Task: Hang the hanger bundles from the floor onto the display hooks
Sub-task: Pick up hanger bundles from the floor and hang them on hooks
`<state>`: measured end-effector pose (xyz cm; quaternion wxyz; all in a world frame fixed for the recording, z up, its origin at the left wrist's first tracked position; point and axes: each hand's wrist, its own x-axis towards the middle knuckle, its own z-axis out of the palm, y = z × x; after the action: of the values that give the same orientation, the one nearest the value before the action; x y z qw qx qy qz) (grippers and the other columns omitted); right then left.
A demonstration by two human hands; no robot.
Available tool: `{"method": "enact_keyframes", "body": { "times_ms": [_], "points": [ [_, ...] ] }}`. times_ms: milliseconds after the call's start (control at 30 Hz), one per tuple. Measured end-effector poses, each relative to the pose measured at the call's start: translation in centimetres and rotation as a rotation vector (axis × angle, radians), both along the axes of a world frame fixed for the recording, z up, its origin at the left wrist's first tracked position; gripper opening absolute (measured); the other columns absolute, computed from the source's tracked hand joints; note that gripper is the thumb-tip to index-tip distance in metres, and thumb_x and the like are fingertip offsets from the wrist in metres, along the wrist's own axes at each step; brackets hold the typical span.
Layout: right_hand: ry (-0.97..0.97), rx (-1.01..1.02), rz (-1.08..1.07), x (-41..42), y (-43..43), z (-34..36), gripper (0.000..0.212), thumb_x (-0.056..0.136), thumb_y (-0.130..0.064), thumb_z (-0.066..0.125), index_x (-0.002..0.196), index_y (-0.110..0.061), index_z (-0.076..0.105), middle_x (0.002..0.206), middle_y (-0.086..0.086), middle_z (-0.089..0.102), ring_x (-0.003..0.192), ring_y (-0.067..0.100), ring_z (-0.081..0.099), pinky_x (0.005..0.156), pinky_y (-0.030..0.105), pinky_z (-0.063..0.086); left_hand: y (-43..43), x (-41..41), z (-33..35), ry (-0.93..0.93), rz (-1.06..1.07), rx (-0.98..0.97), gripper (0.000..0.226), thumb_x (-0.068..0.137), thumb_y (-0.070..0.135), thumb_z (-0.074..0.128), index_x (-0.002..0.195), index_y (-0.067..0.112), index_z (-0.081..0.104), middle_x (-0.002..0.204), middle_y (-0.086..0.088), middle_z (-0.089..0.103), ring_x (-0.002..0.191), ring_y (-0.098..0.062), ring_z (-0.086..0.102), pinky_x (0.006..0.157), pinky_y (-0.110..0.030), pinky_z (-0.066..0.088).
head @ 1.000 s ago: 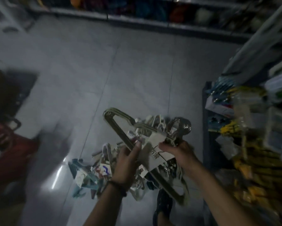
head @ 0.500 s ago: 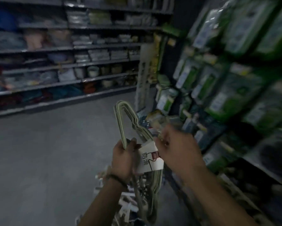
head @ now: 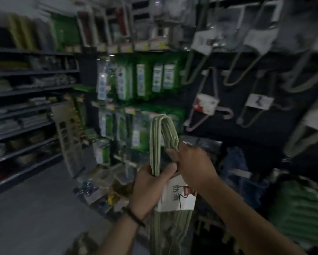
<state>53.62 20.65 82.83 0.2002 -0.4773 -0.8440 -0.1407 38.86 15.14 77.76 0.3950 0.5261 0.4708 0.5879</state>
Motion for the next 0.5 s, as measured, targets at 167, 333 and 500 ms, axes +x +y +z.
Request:
{"method": "enact_keyframes", "body": {
  "times_ms": [167, 333, 500],
  "points": [
    [0.441, -0.034, -0.177, 17.6, -3.0, 1.8, 0.041, 0.105, -0.056, 0.038, 0.112, -0.023, 0.060, 0.078, 0.003, 0.063, 0.075, 0.030, 0.068, 0.067, 0.040, 0.052, 1.5, 15.1, 3.0, 0.067, -0.179, 0.141, 0.062, 0.103, 0.061, 0.038, 0.062, 0.021, 0.063, 0.051, 0.011, 0.052, 0.048, -0.002, 0.050, 0.052, -0.014, 0.039],
    [0.376, 0.040, -0.364, 32.5, -7.1, 2.9, 0.036, 0.104, -0.053, 0.038, 0.109, -0.022, 0.056, 0.079, 0.002, 0.066, 0.066, 0.029, 0.066, 0.059, 0.044, 0.054, 2.5, 29.7, 3.9, 0.078, -0.375, 0.225, 0.061, 0.102, 0.059, 0.039, 0.068, 0.017, 0.067, 0.058, 0.003, 0.063, 0.056, -0.012, 0.061, 0.058, -0.026, 0.050],
    [0.296, 0.155, -0.480, 42.1, -10.8, 3.6, 0.049, 0.107, -0.054, 0.029, 0.102, -0.017, 0.061, 0.079, 0.004, 0.068, 0.068, 0.032, 0.064, 0.061, 0.044, 0.051, 3.6, 40.1, 3.7, 0.058, -0.639, 0.057, 0.086, 0.081, 0.097, 0.036, 0.095, 0.026, 0.083, 0.095, -0.004, 0.082, 0.094, -0.016, 0.078, 0.083, -0.034, 0.062]
  ]
}}
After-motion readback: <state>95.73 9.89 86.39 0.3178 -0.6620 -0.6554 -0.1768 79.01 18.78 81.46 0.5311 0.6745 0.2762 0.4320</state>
